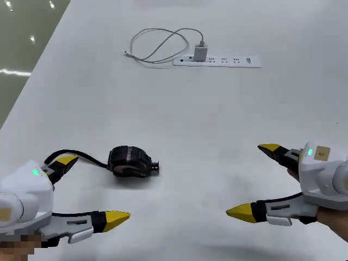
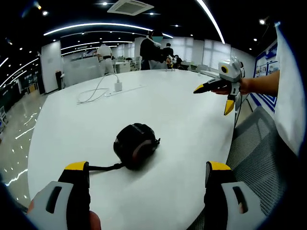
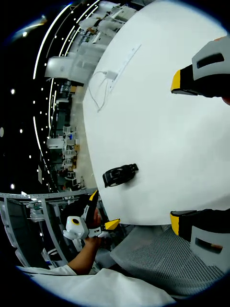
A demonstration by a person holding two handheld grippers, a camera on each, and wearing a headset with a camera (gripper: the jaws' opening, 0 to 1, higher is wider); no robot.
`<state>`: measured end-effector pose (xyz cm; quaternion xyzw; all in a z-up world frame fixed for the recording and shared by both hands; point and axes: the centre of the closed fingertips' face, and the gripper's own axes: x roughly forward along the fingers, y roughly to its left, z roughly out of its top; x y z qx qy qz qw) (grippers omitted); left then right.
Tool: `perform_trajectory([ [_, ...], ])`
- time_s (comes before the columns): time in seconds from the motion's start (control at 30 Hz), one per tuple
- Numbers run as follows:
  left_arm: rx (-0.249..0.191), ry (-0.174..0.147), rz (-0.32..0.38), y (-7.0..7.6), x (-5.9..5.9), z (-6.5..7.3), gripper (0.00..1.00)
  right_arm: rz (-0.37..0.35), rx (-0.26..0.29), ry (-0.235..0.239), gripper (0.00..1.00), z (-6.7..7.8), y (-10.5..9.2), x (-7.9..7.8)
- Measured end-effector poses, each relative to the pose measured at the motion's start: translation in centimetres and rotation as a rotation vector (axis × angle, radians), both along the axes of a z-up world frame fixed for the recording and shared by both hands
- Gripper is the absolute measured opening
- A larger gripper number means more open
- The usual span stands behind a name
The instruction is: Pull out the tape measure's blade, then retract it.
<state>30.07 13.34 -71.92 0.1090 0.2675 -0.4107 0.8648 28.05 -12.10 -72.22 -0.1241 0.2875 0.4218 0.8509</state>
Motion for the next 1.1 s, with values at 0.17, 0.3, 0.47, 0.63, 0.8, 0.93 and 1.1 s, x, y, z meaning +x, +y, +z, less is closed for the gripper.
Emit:
perform_trajectory([
  [0.17,0.011,0.006,-0.004,0.8,-0.5,-0.1,0.99,-0.015,-0.002,0.003,0.99,0.0,-0.8,-0.8],
  [0.3,0.022,0.01,-0.01,1.3,-1.0,-0.2,0.99,-0.024,-0.01,0.01,0.99,0.0,-1.2,-1.6],
  [0.47,0.024,0.014,-0.009,1.7,-1.3,-0.2,0.99,-0.041,-0.008,0.015,0.99,0.0,-2.1,-2.3],
  [0.63,0.027,0.015,-0.01,1.9,-1.6,-0.1,0.99,-0.066,-0.003,0.017,0.99,0.1,-3.0,-2.9],
  [0.8,0.03,0.018,-0.013,2.1,-1.8,-0.1,0.99,-0.087,0.003,0.02,0.99,0.0,-3.4,-3.6],
  [0.93,0.029,0.027,-0.012,2.3,-2.1,-0.2,0.99,-0.101,0.008,0.03,0.99,-0.3,-3.6,-4.1],
  [1.1,0.038,0.04,-0.003,2.7,-2.2,-0.8,0.99,-0.115,0.013,0.049,0.99,-1.2,-3.9,-4.7],
])
